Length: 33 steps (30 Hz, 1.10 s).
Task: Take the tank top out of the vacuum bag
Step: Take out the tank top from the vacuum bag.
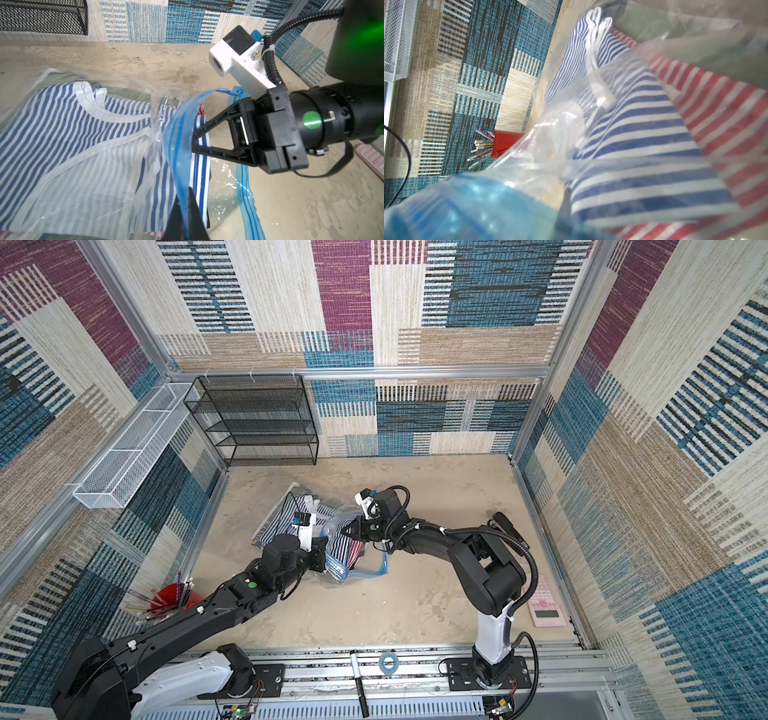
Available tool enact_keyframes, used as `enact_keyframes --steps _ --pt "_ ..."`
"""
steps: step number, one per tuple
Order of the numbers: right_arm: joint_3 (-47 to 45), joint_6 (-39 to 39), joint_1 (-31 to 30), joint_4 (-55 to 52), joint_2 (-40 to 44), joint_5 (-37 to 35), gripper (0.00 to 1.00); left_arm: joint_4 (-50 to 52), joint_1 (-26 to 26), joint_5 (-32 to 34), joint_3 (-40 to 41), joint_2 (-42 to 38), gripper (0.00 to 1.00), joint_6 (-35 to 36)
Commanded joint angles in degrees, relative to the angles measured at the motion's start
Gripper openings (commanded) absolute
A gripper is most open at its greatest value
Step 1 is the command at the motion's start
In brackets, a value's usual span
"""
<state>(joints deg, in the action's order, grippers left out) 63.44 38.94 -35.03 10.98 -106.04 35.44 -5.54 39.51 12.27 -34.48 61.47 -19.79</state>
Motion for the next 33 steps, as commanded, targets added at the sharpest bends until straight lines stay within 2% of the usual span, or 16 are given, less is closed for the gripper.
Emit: enact_keyframes --steps 1,7,12,15,21,30,33 --pt "-2.0 3.8 0.7 6.1 1.5 2.5 0.0 -2.4 0.0 0.4 0.5 -1.1 0.0 0.1" --pt "-2.0 5.2 0.9 6.5 0.1 2.1 0.0 -3.8 0.0 -5.5 -1.6 -2.1 0.0 1.1" --pt "0.2 4.0 0.4 4.0 1.4 0.6 0.0 1.3 0.0 -2.9 -7.9 2.5 0.0 1.1" --pt "-1.3 3.6 0.3 1.7 5.3 -1.8 0.0 2.2 0.0 -0.5 -9.3 3.4 0.0 0.8" --pt "-7.8 3.9 0.3 -2.7 14.1 -7.2 0.0 1.3 0.0 -2.0 -7.0 0.9 0.0 1.9" --pt "-18.1 4.0 0.7 -3.4 22.8 -11.5 0.0 1.5 0.0 -3.5 -3.0 -3.5 0.0 1.0" --pt "-20.4 3.9 1.1 -1.5 23.7 -10.8 0.01 1.5 0.0 -4.3 -2.8 -4.2 0.0 0.9"
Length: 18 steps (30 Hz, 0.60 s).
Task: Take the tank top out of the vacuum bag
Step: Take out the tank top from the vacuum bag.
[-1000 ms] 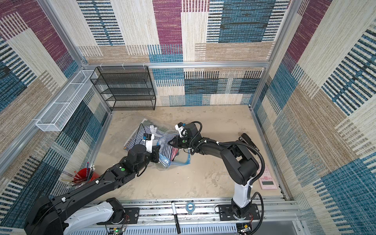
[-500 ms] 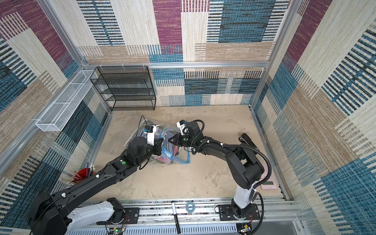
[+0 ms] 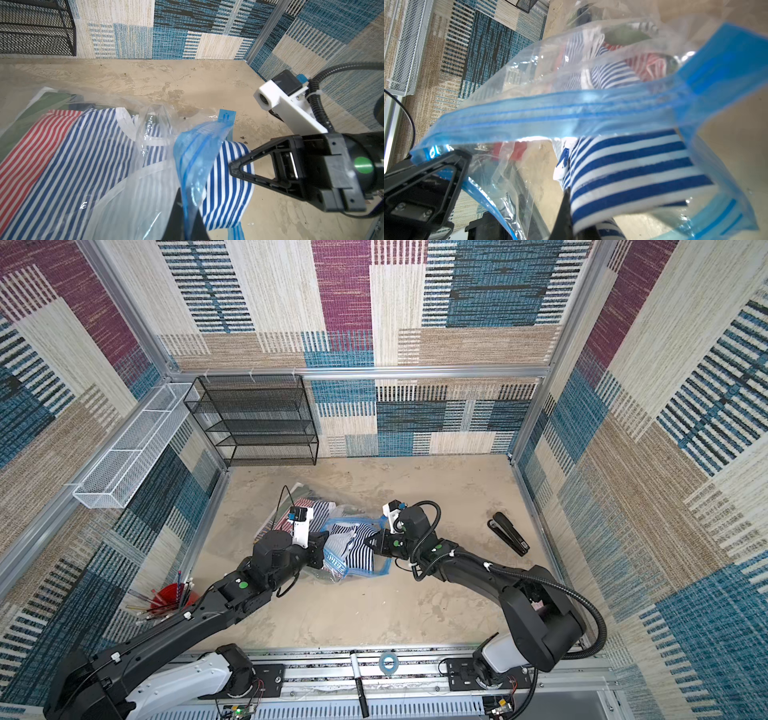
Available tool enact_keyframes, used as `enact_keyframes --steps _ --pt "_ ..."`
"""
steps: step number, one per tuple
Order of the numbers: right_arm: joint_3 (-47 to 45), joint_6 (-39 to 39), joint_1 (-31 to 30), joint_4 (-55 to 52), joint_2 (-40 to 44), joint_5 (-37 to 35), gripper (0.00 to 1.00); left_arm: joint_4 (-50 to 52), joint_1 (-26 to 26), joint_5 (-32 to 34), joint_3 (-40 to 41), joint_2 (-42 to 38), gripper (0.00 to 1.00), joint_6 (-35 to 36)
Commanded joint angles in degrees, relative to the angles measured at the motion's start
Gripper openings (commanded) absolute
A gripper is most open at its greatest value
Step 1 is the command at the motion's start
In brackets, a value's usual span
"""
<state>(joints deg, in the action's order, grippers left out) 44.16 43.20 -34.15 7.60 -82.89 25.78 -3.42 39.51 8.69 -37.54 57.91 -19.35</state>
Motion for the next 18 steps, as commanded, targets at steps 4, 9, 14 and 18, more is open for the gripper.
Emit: enact_keyframes --steps 4,9,14,18 --pt "-2.3 0.3 0.3 6.6 -2.3 2.2 0.15 -0.6 0.0 -1.4 0.4 -0.9 0.0 0.2" --pt "-5.1 2.3 0.4 14.2 -5.7 5.1 0.5 -0.7 0.0 -2.0 0.5 -0.8 0.0 -0.2" --pt "-6.5 3.2 0.4 16.7 -7.8 5.3 0.84 -0.6 0.0 -2.8 0.4 -0.9 0.0 0.0" --pt "-6.2 3.8 0.3 19.6 -9.8 6.3 0.87 -0.6 0.0 -2.7 0.8 -1.1 0.0 -0.1"
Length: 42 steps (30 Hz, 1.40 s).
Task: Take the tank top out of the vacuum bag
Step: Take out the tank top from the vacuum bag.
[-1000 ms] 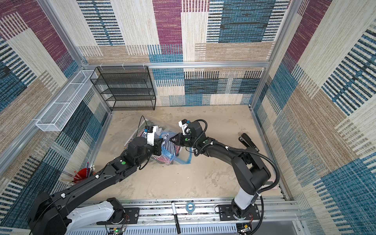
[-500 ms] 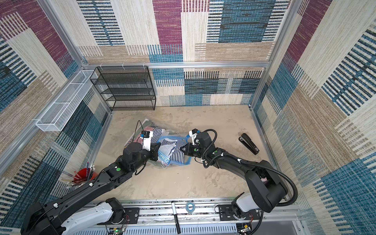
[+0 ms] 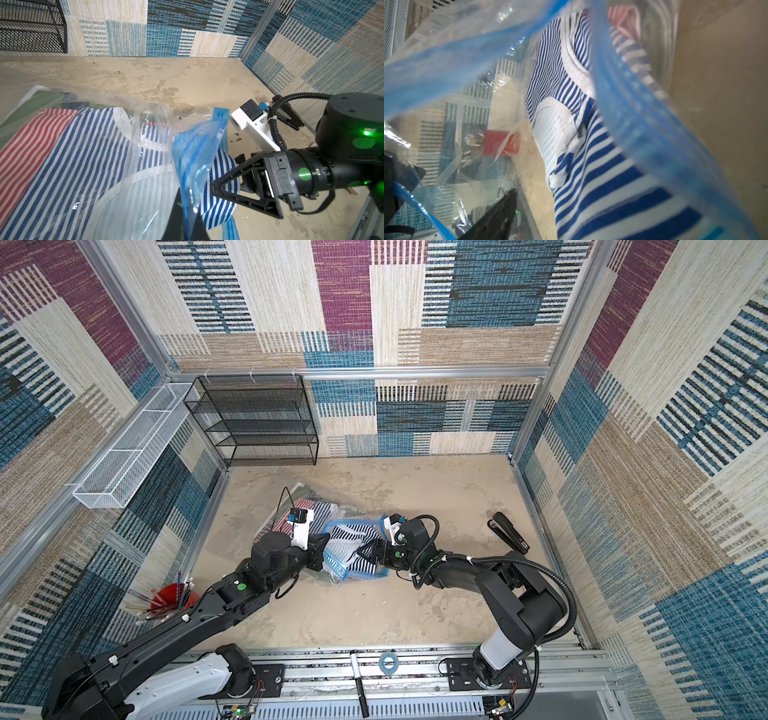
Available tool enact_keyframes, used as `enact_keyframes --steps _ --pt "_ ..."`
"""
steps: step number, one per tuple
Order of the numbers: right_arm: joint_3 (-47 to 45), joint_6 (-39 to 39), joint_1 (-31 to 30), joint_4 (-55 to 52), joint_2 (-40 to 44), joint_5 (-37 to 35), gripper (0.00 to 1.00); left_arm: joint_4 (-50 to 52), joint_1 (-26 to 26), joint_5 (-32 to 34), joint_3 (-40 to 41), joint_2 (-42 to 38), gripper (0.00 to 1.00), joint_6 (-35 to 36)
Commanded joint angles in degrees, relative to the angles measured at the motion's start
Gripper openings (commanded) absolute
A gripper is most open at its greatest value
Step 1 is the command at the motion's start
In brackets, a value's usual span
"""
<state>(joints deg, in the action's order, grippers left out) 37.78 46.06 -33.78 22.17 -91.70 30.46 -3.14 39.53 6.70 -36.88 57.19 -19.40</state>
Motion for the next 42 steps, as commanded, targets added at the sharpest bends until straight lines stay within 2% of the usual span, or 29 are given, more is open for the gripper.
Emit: enact_keyframes --steps 1,4,15,16,20,21,28,39,42 --pt "0.9 0.7 0.0 4.9 -1.8 1.8 0.87 -0.9 0.0 -0.6 0.3 -0.5 0.0 -0.1" --pt "3.0 0.4 -0.1 5.1 -4.2 2.7 0.85 -0.9 0.0 -0.4 0.7 -0.8 0.0 -0.2" --pt "10.3 -0.4 -0.6 2.2 -10.5 4.5 0.5 -1.3 0.0 0.4 1.3 -1.1 0.0 -0.4" --pt "10.4 -0.2 -0.6 2.4 -10.7 4.6 0.44 -1.5 0.0 0.4 1.4 -1.0 0.0 -0.4" --pt "10.9 -0.5 -0.6 1.5 -10.6 4.7 0.04 -2.0 0.0 0.8 1.5 -0.9 0.0 -0.3" --pt "11.0 -0.7 -0.7 1.2 -10.0 4.7 0.0 -2.0 0.0 1.1 1.6 -1.0 0.0 -0.3" --pt "10.0 -2.6 -0.8 -1.8 -1.5 4.0 0.0 2.1 0.0 5.8 -0.5 -0.9 0.0 -1.8" --pt "12.5 -2.2 -0.8 -14.1 13.5 5.5 0.0 2.3 0.0 4.7 -0.8 -1.5 0.0 0.0" --pt "15.1 -2.7 -0.8 -21.7 17.1 5.2 0.0 2.5 0.0 4.6 -0.8 -2.1 0.0 0.3"
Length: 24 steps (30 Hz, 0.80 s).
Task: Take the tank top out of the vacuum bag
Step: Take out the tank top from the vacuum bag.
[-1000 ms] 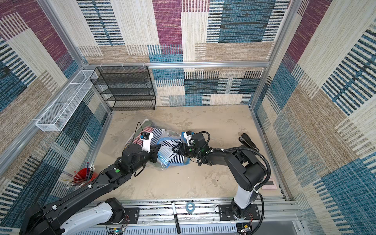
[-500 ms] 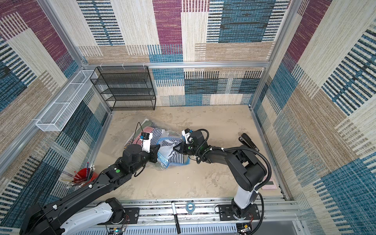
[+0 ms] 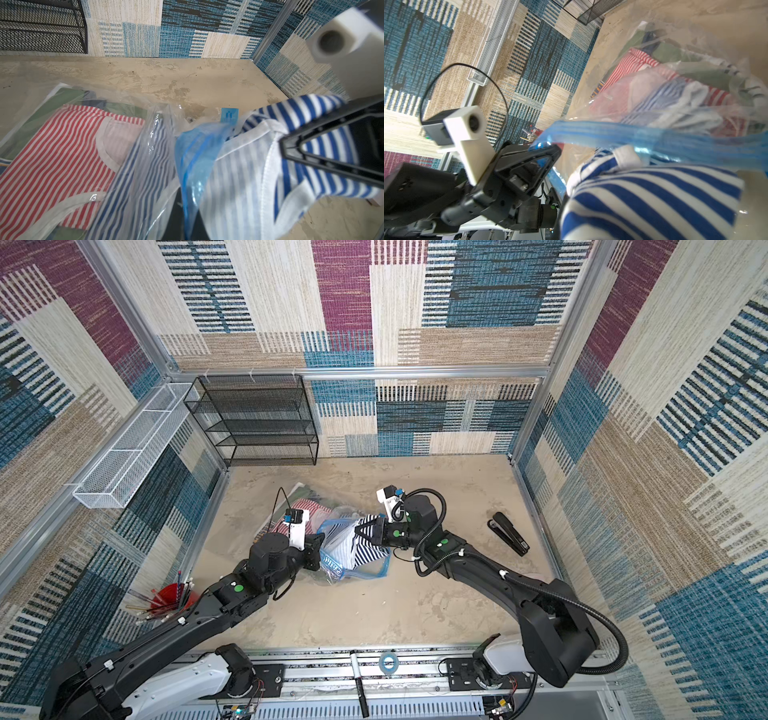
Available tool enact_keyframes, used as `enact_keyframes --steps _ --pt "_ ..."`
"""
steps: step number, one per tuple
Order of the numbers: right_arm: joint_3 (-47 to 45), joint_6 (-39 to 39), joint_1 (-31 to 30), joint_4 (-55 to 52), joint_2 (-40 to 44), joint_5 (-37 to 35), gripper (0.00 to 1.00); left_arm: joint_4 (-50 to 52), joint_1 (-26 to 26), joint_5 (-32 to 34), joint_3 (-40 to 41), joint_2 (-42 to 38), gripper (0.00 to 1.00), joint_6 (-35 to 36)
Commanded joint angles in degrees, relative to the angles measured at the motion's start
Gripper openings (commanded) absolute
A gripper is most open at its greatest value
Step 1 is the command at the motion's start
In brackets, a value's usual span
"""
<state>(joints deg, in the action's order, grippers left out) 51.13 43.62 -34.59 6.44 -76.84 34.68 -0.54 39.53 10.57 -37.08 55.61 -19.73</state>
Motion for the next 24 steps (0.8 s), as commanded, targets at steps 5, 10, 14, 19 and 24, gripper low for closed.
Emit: enact_keyframes --steps 5,10,14,19,24 --pt "4.2 0.6 0.2 -15.9 9.7 -3.9 0.0 0.7 0.0 0.2 -1.2 -0.7 0.0 1.3" --pt "5.5 4.4 2.6 -18.7 15.5 -6.1 0.0 0.5 0.0 -1.4 -1.4 -0.3 0.0 1.1" --pt "9.4 4.5 6.9 -22.5 17.5 -8.6 0.0 0.0 0.0 -2.3 -1.5 -0.2 0.0 1.4" --pt "18.4 -0.2 14.5 -27.2 13.5 -6.4 0.0 -0.6 0.0 -3.2 -1.3 -0.4 0.0 1.7" --pt "25.4 -4.0 20.8 -28.4 8.0 -4.4 0.0 -1.3 0.0 -3.4 -1.4 -0.6 0.0 1.6"
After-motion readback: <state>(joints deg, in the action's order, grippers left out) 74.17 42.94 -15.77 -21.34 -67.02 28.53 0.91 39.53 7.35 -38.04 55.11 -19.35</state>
